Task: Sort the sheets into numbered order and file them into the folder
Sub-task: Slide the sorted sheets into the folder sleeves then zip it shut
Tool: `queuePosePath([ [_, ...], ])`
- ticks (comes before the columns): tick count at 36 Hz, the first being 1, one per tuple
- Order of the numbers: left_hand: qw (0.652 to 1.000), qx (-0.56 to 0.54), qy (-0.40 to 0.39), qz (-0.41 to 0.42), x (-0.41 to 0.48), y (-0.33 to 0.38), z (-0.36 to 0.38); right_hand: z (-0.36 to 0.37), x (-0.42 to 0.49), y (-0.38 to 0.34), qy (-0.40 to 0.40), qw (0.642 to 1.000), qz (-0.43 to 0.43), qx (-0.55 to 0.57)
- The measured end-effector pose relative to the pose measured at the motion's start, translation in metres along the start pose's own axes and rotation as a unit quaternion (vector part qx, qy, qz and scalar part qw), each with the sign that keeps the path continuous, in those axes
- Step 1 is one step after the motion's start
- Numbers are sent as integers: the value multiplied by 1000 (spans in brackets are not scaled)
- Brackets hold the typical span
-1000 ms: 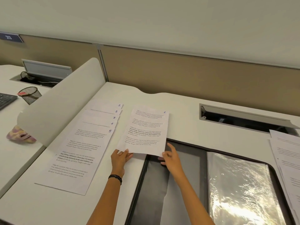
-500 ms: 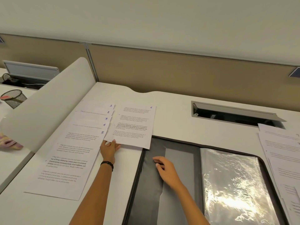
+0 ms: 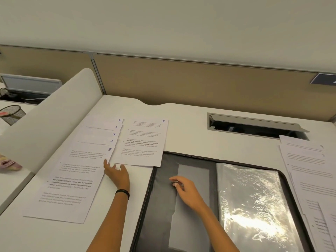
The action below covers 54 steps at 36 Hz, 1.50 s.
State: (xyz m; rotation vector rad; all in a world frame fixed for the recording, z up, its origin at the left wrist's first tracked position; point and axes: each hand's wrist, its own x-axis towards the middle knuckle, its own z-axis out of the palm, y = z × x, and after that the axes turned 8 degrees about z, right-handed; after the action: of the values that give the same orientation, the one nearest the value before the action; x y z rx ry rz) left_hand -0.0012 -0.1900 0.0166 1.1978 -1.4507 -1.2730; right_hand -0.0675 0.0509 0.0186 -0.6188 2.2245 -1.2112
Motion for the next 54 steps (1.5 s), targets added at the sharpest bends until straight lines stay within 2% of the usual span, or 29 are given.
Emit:
queuePosePath([
  [5,999,2,-11,34,-25,3,14,-22,-12,10,12,1000,-4,0],
  [13,989,14,-133,57,-77,1,47,-62,-32,35,54,998,20,26],
  [19,968,35,-227,96,-121,2,68,-93,-49,52,89,994,51,50],
  [34,915,40,-373,146,-221,15,121,-172,-98,99,180,977,70,96],
  [38,902,56,-397,161,-253,8,135,-193,-107,115,206,972,72,91],
  [44,882,117,-390,237,-283,7,157,-216,-120,134,237,964,73,93],
  [54,866,98,-407,273,-334,17,198,-255,-150,172,293,950,77,78],
])
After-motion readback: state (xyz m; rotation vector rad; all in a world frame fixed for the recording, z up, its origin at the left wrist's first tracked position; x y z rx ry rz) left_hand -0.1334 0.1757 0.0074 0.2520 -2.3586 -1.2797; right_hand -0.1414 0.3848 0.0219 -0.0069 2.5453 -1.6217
